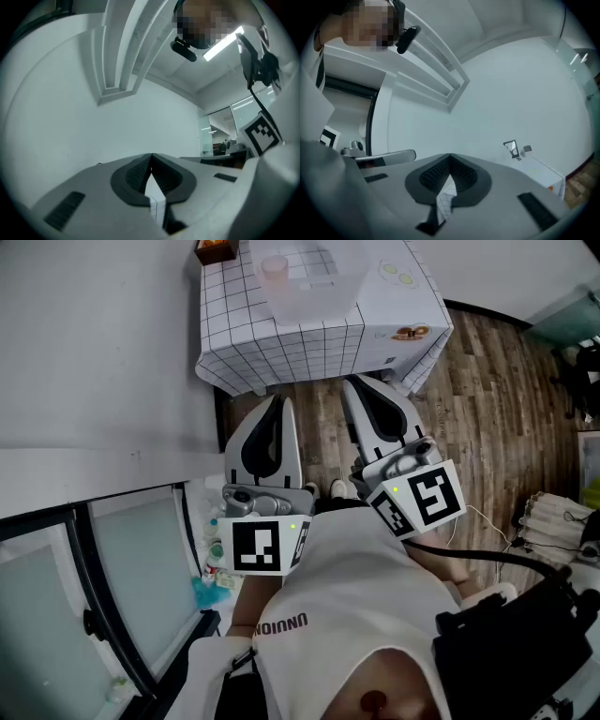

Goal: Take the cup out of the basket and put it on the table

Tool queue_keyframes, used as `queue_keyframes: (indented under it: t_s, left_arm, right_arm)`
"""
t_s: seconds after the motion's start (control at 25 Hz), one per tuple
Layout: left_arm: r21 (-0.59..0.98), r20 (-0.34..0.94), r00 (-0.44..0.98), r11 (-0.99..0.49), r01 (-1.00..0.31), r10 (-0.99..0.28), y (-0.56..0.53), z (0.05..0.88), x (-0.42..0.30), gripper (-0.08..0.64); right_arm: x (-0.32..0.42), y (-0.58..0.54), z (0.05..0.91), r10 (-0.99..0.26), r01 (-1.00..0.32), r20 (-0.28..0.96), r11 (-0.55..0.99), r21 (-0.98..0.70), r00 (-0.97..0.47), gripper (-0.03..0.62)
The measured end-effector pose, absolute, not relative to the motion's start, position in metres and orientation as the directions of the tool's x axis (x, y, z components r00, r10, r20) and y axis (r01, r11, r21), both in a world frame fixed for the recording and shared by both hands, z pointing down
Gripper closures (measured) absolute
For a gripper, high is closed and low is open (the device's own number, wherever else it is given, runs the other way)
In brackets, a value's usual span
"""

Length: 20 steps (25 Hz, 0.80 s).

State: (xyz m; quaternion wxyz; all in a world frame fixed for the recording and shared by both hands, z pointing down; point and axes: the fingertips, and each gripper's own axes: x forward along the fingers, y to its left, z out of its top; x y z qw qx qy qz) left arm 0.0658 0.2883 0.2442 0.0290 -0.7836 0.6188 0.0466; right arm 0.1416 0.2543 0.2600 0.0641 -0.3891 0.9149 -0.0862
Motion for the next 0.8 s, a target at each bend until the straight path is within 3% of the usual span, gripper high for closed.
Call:
queue_keyframes:
  t_s: [0.8]
  left_arm:
    - [0.028,-0.099,0.221,-0.225,-0.974,-0.97,0.2918,0.2433,0.0569,0.546]
  right_arm:
    - [0.1336,0.2525,0.2608,-0.724,-0.701,-0.041,0.679,-0.219,-0.688,0.573]
